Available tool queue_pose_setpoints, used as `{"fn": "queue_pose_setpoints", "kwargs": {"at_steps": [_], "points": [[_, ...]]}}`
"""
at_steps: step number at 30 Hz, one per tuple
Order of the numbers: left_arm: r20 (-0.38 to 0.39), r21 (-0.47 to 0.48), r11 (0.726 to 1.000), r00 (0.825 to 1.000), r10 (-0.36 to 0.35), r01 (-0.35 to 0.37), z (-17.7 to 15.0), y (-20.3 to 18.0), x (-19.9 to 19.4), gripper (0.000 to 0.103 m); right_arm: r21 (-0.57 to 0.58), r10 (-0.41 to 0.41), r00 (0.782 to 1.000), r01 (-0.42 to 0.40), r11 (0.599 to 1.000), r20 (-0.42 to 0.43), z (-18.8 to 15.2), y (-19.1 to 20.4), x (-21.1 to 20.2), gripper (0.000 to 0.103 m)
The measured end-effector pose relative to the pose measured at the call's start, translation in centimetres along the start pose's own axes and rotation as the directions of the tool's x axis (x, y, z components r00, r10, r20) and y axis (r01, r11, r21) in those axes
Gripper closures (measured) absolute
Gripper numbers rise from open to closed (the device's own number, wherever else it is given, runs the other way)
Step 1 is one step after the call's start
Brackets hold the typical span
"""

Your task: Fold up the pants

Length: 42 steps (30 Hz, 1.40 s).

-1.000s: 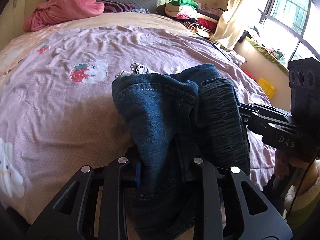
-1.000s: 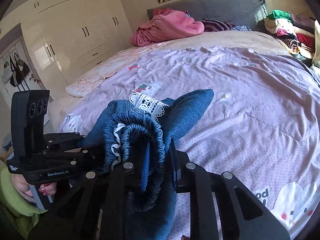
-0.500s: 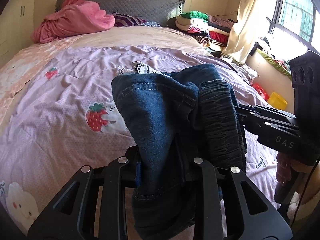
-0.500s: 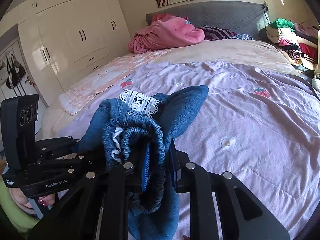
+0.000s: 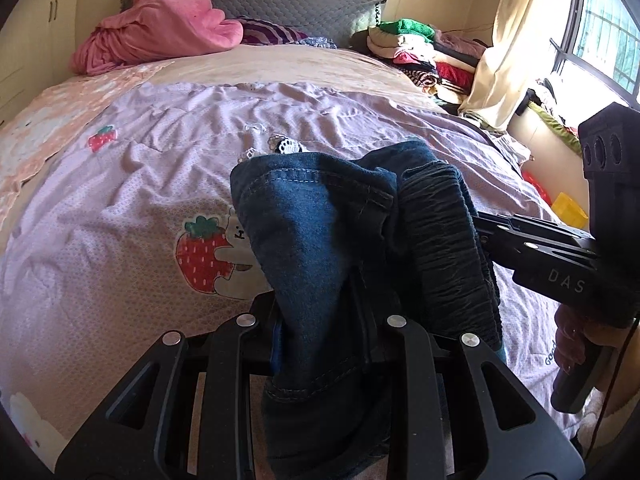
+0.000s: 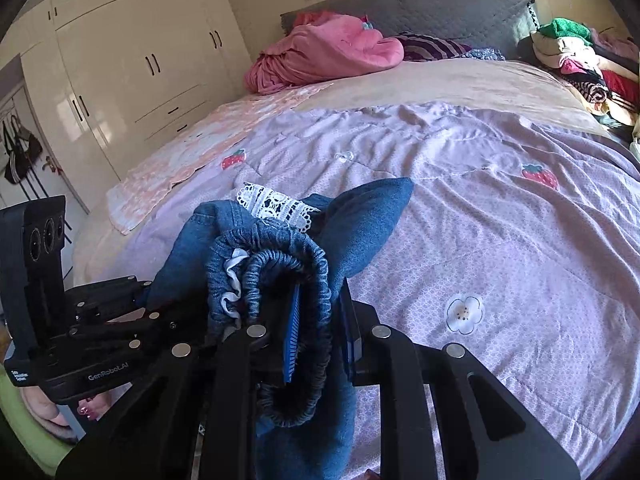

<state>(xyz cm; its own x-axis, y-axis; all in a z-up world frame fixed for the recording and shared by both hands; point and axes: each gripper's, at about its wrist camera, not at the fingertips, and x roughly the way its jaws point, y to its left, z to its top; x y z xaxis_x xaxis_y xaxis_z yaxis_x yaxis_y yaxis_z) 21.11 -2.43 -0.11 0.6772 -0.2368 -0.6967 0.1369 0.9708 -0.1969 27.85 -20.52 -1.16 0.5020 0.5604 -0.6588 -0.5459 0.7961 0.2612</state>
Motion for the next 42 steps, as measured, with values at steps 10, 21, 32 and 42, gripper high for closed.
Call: {"fn": "queue_pose_setpoints", "kwargs": {"at_steps": [10,21,32,42], "points": [[-0.046,-0.023,1.0,0.999,0.013,-0.014,-1.3,1.3,2.0,0.08,0.075,-0.014,0.998,0.019,0.997,-0.062,-1.6,-2.2,2.6,0.083],[-0.059,-0.038,0.999,0.998,0.028,-0.031,-1.9,1.9,2.3,0.064,0.135,-0.075,0.992,0.089,0.987,-0.103,-2.7,-3.7,3.2,0.062],[-0.059,-0.042,0.998,0.998,0.038,-0.041,-2.4,2.0,1.1,0.053,0.174,-0.1,0.99,0.116,0.978,-0.098,-3.7,-3.8,1.5,0.053],[-0.043,-0.033,0.997,0.997,0.062,-0.063,-3.0,1.6,-1.1,0.046,0.169,-0.127,0.989,0.138,0.976,-0.075,-4.3,-3.1,-1.1,0.046]]}}
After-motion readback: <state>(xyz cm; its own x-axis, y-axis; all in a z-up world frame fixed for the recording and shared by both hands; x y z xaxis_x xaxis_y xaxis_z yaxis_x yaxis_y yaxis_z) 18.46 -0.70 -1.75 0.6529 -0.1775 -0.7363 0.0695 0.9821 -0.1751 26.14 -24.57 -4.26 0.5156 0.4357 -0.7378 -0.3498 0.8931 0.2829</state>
